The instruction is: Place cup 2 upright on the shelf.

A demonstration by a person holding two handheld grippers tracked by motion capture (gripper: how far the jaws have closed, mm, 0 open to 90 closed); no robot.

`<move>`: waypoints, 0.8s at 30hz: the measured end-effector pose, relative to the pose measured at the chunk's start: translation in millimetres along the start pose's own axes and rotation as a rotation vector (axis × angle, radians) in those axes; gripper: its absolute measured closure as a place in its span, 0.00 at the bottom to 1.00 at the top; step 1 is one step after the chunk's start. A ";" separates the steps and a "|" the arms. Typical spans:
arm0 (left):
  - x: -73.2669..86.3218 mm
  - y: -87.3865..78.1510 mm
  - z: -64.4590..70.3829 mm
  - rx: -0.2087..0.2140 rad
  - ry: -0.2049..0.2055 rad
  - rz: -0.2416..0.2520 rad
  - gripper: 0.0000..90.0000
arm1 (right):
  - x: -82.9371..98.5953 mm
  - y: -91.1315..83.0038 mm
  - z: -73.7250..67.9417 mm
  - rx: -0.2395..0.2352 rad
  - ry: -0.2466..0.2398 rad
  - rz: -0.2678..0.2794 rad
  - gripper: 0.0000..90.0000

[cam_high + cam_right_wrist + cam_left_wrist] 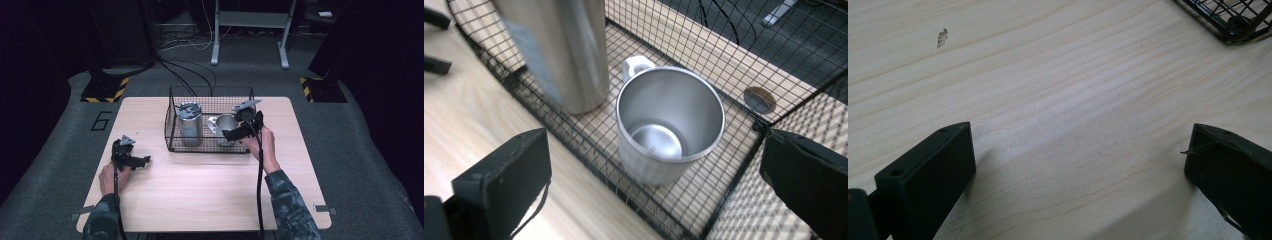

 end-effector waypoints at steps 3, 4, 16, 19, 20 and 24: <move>0.0 -0.5 -0.1 0.000 0.002 -0.007 0.00 | 7.1 -10.9 -3.6 0.008 -0.033 -0.001 0.00; 0.0 0.0 -0.1 -0.001 0.000 0.001 0.00 | 9.1 -13.3 -4.4 0.009 -0.040 0.001 0.00; 0.0 -0.2 -0.4 -0.002 0.003 -0.002 0.00 | 58.8 -35.0 -8.0 0.037 -0.004 -0.010 0.00; 0.0 -0.7 -0.6 -0.001 0.005 -0.009 0.00 | 73.1 -37.9 -7.4 0.034 0.026 -0.011 0.00; 0.0 -0.2 -0.5 -0.002 0.003 -0.002 0.00 | 78.2 -39.3 -6.2 0.033 0.018 -0.019 0.00; 0.0 -0.1 -0.4 -0.002 0.002 -0.002 0.00 | 97.7 -42.1 -5.2 0.043 0.052 -0.031 0.00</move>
Point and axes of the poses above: each handheld gripper's, and its own axes: y roughly forward along the jaws, x roughly out of its underside, z roughly to its right, the point moved 4 cm from there along y, roughly forward along the jaws, and after that the axes turned 11 degrees about -y, right-handed, at the moved point
